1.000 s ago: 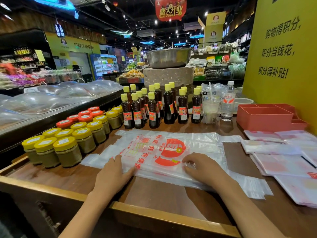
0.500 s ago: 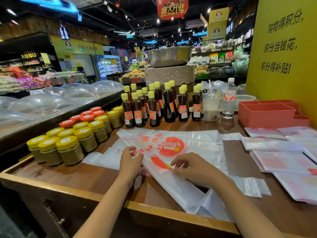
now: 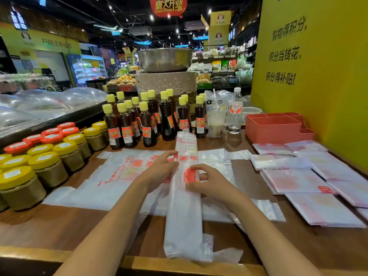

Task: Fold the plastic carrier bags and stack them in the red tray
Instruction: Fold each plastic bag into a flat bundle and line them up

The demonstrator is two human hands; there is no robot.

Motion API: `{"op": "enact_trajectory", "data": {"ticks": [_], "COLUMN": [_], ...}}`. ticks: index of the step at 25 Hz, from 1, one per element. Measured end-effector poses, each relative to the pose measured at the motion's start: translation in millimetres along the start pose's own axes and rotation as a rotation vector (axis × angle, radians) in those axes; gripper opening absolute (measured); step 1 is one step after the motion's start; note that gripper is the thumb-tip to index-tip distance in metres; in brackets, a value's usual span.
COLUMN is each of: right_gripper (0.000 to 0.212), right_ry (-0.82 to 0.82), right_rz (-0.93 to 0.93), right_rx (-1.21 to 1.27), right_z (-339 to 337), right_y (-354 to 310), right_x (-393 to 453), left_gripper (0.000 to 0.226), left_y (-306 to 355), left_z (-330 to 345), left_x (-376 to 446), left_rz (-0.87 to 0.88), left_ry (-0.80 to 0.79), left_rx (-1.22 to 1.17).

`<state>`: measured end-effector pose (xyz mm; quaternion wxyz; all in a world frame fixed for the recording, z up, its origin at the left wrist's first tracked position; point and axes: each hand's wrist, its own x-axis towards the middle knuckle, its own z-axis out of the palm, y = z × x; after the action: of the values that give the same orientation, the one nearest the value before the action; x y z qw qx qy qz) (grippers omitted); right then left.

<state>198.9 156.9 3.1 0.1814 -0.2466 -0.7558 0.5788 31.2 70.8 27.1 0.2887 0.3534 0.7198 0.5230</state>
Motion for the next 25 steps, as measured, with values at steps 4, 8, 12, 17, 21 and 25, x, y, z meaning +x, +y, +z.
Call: {"op": "enact_trajectory", "data": {"ticks": [4,8,12,17,21,25], "right_gripper": [0.059,0.066,0.022,0.028,0.039,0.039], "right_ry": [0.099,0.314,0.297,0.122,0.052,0.034], "right_rz": [-0.018,-0.216,-0.177,-0.124,-0.137,-0.122], "right_rx": [-0.071,-0.516,-0.583,-0.593,-0.66,-0.668], "right_z": [1.3,0.0,-5.7,-8.1,-16.7,-20.6], "right_y": [11.7,17.8,22.3,34.7,37.3,40.7], "right_x": [9.9,12.1,17.9,19.3,17.8,17.2], "left_gripper": [0.043,0.047,0.037,0.033,0.035,0.038], "left_y": [-5.9,-35.4,-56.1,-52.8,-43.9,-42.9], "left_z": [-9.4,-29.3,-29.1,-25.8,-22.6,-19.7], "left_x": [15.0,4.9,-16.8,-21.8,-26.6,-26.8], "left_rz": [0.069,0.359,0.498,0.559,0.691,0.631], "left_ry": [-0.094,-0.063,-0.155,-0.19,-0.219,-0.278], "left_rx": [0.243,0.602,0.691,0.82,0.97,1.038]}}
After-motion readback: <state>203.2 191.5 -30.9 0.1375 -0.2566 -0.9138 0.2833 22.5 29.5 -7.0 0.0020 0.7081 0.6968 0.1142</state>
